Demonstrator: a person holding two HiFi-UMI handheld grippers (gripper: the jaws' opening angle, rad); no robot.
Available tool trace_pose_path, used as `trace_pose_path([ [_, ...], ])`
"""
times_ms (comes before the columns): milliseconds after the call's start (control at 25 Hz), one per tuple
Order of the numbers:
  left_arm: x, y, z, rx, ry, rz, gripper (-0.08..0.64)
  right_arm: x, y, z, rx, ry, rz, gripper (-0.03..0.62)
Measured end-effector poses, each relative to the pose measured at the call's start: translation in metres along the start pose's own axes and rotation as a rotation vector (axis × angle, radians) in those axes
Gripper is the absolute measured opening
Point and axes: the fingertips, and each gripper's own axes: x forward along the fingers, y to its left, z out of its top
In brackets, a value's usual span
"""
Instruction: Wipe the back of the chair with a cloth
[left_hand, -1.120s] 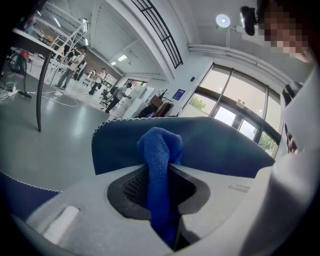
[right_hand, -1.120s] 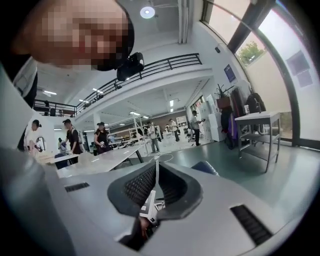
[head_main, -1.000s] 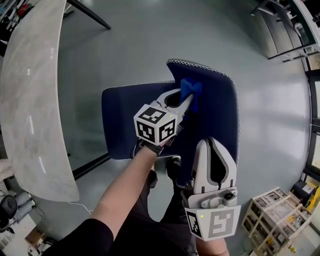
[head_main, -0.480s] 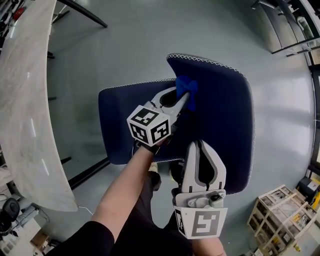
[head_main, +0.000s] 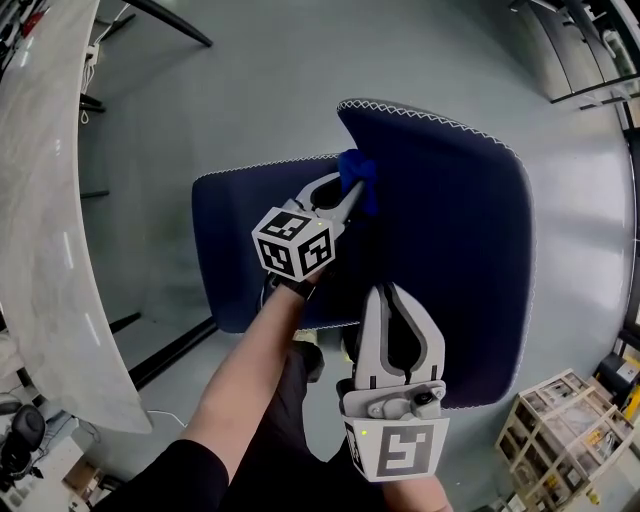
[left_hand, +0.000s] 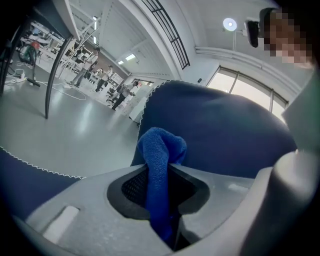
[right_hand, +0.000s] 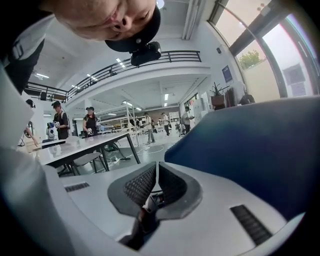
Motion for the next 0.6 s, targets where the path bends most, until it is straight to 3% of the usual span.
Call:
trace_pose_path([
  [400, 0.012, 0.031, -0.03, -0.022, 0.054, 0.068, 0.078, 0.006, 0.004, -0.014, -0.013, 0.007, 0.011, 0.029],
  [600, -0.016, 0.011, -0.014, -0.063, 0.06, 0.085, 0.078, -0.006, 0.009, 0.009, -0.008, 0.013, 0.012, 0.028],
])
